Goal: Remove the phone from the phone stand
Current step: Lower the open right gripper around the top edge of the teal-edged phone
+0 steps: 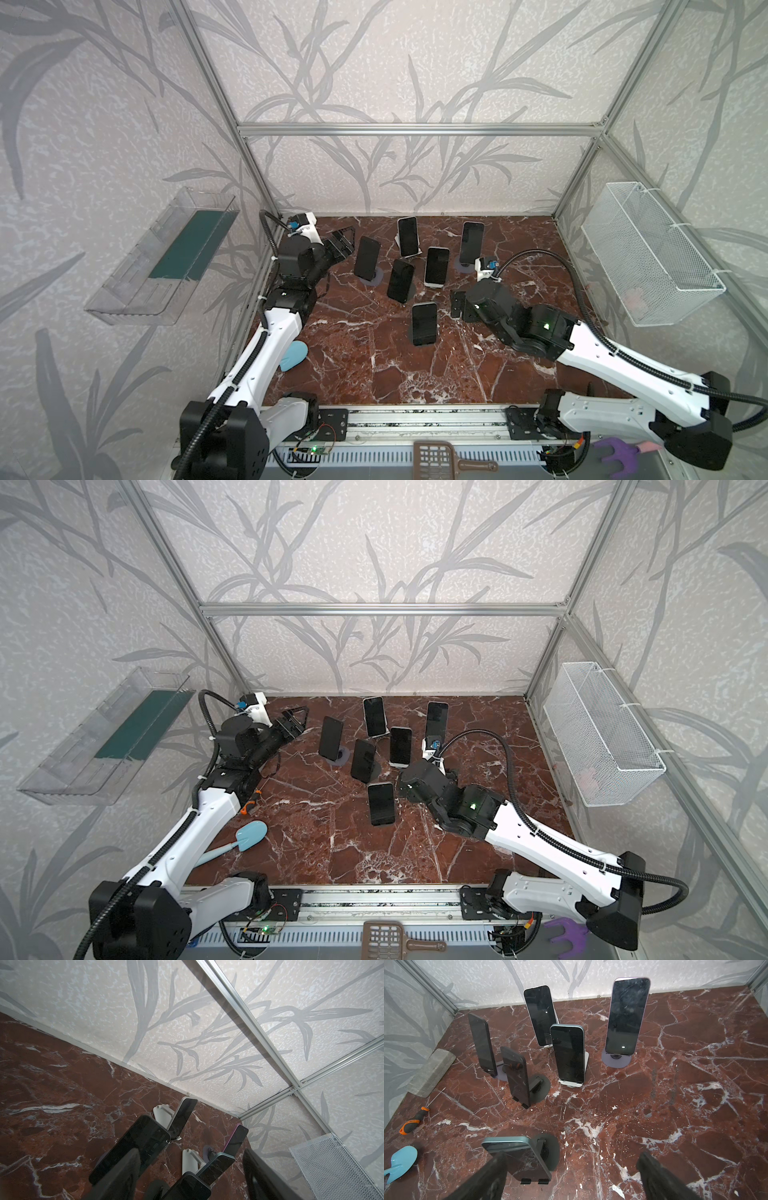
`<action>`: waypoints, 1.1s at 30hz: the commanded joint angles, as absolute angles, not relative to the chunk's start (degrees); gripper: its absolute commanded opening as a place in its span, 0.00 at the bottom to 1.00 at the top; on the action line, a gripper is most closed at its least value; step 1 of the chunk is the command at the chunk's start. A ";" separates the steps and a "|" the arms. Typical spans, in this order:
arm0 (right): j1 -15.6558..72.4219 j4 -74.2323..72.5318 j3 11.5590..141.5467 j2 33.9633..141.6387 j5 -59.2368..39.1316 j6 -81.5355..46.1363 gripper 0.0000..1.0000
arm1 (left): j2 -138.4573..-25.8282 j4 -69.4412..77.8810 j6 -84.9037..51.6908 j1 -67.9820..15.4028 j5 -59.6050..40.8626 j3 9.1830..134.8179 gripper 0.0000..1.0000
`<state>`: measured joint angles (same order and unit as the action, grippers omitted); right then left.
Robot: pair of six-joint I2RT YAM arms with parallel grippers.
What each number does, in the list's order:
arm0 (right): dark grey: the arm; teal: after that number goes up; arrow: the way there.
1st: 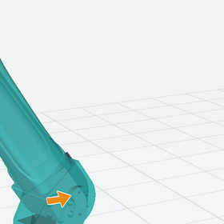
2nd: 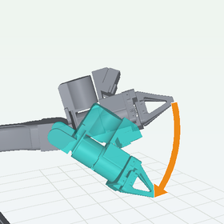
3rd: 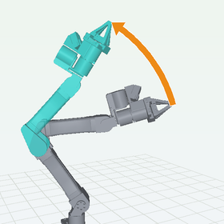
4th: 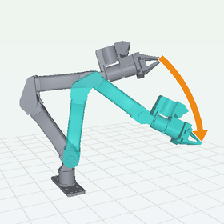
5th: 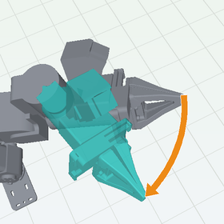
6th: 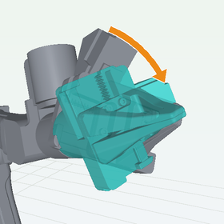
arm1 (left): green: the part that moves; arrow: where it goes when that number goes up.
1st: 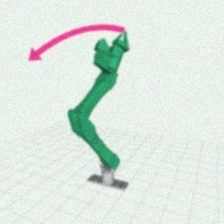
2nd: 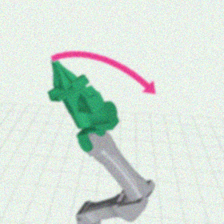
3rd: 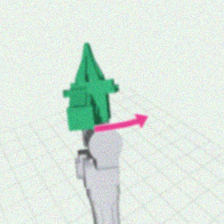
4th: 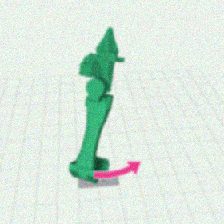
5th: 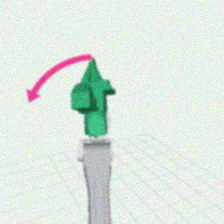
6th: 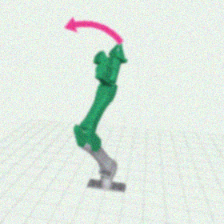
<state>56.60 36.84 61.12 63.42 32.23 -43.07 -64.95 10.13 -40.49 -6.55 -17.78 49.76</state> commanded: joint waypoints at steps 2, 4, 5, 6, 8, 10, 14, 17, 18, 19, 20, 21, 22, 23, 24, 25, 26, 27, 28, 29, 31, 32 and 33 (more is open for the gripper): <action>60.34 37.07 62.44 63.30 33.80 -45.82 0.97 | -66.49 8.47 -38.59 -8.00 -18.41 51.03 0.76; 60.94 36.89 63.13 64.64 32.21 -46.13 0.98 | -66.04 8.87 -39.78 -8.17 -18.74 50.87 0.76; 61.31 36.08 63.27 65.42 31.31 -45.72 0.98 | -65.83 9.66 -40.28 -8.27 -18.89 50.52 0.76; 61.64 35.31 63.68 66.38 30.52 -45.24 0.99 | -65.53 10.02 -40.55 -8.39 -19.16 50.28 0.76; 62.23 34.90 65.05 68.43 29.55 -44.75 1.00 | -65.46 9.96 -40.61 -8.64 -19.65 50.60 0.76; 62.94 34.59 66.37 70.37 29.36 -44.41 0.99 | -65.91 10.16 -41.10 -8.61 -20.18 50.56 0.76; 63.63 33.50 67.47 73.32 28.84 -44.85 0.99 | -66.93 10.67 -41.91 -8.67 -20.81 50.53 0.76; 63.74 32.00 67.62 75.67 27.62 -45.82 0.99 | -67.45 10.85 -42.53 -8.70 -21.33 50.61 0.76; 63.89 31.77 67.78 76.46 27.68 -46.37 0.99 | -67.72 10.91 -42.87 -8.78 -21.86 50.70 0.76; 64.24 31.97 67.98 77.17 28.64 -47.12 0.99 | -67.92 11.05 -43.18 -8.79 -22.42 50.78 0.76; 64.68 32.05 67.96 77.68 29.51 -47.98 0.99 | -68.07 11.16 -43.37 -8.89 -22.58 50.80 0.76; 64.90 31.74 68.03 78.29 29.70 -48.31 0.99 | -68.16 11.18 -43.42 -9.04 -22.50 50.82 0.76; 65.17 31.69 68.26 78.99 29.66 -48.74 0.99 | -68.17 11.22 -43.42 -9.19 -22.29 50.74 0.76; 65.23 31.68 68.52 79.71 29.71 -48.79 0.99 | -68.20 11.05 -43.42 -9.23 -21.99 50.67 0.76; 65.30 31.77 68.84 80.40 29.71 -48.87 0.99 | -68.12 10.99 -43.37 -9.23 -21.72 50.71 0.76; 65.31 32.01 69.13 81.03 29.78 -49.07 0.99 | -68.16 10.83 -43.26 -9.23 -21.67 50.70 0.75; 65.40 32.25 69.27 81.35 30.07 -49.38 0.99 | -68.03 10.84 -43.24 -9.23 -21.65 50.71 0.76; 65.52 32.36 69.26 81.62 30.52 -49.78 0.99 | -67.87 10.83 -43.24 -9.23 -21.54 50.64 0.76; 65.56 31.93 68.76 81.65 30.81 -50.12 0.99 | -67.86 10.86 -43.24 -9.23 -21.53 50.58 0.75; 65.56 31.18 68.28 81.65 30.91 -50.33 0.99 | -67.90 10.90 -43.24 -9.23 -21.60 50.57 0.75; 65.51 29.95 67.54 81.56 31.96 -51.23 0.99 | -67.92 10.92 -43.32 -9.23 -21.62 50.62 0.75; 65.50 28.96 67.21 81.65 32.01 -51.33 0.99 | -67.89 10.96 -43.33 -9.23 -21.73 50.62 0.75; 65.49 28.32 66.99 81.86 32.23 -51.28 0.99 | -67.92 10.97 -43.33 -9.23 -21.71 50.61 0.76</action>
<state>65.17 30.76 67.37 81.71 29.74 -49.71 -68.16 9.85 -42.70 -9.02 -21.15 49.76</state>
